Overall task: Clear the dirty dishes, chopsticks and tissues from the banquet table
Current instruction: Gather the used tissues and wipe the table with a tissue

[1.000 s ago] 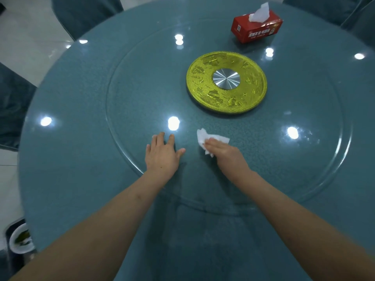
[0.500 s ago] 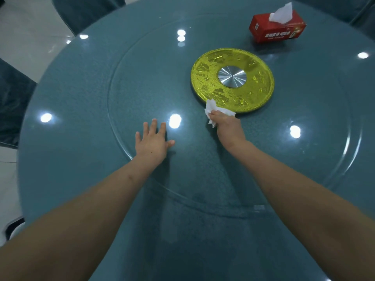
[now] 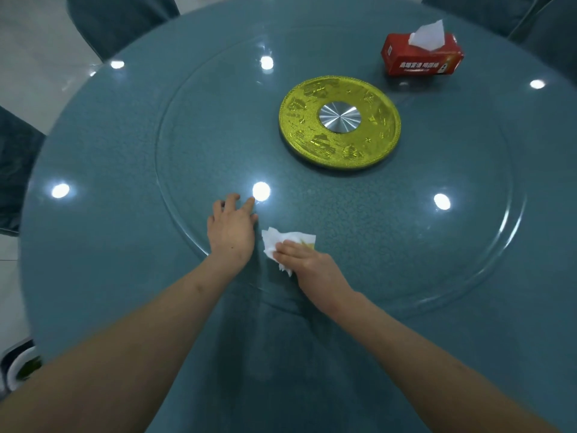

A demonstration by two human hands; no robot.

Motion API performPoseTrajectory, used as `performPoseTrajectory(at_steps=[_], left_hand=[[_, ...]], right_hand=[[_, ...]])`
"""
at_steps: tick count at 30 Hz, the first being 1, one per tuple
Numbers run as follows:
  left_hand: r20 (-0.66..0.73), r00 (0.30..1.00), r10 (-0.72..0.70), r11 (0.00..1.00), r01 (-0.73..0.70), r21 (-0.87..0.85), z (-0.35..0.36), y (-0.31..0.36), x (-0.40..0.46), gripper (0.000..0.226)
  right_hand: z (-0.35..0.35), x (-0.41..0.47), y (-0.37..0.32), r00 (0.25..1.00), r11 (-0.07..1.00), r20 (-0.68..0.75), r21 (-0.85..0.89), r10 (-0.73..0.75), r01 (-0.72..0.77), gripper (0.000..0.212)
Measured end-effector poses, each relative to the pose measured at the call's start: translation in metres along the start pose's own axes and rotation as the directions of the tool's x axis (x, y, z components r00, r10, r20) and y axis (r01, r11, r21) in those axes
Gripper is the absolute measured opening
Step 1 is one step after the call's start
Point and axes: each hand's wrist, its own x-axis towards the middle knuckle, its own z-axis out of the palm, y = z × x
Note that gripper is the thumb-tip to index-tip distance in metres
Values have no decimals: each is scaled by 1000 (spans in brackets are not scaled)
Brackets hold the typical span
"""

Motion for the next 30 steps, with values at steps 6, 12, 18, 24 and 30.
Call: performPoseTrajectory(at_steps=[6, 12, 18, 24, 30], left_hand=[[30, 1000, -9, 999, 10, -41, 12, 12, -17, 44], [70, 997, 29, 999, -30, 19, 16, 13, -17, 61], [91, 995, 44, 998, -48, 38, 13, 1, -5, 67], [116, 991, 63, 998, -66, 23, 7, -26, 21, 65], [126, 991, 36, 999, -41, 36, -1, -45, 47, 56]], right_hand=[[-4, -15, 1, 993, 997, 87, -9, -75, 76, 55], [-14, -2, 14, 994, 993, 53, -70, -95, 98, 53], [-38, 43, 75, 994, 986, -30, -121, 108, -111, 59], [-62, 93, 119, 959, 957, -69, -77, 276, -281, 58], [-50, 117, 119, 937, 934, -59, -86, 344, -348, 55]])
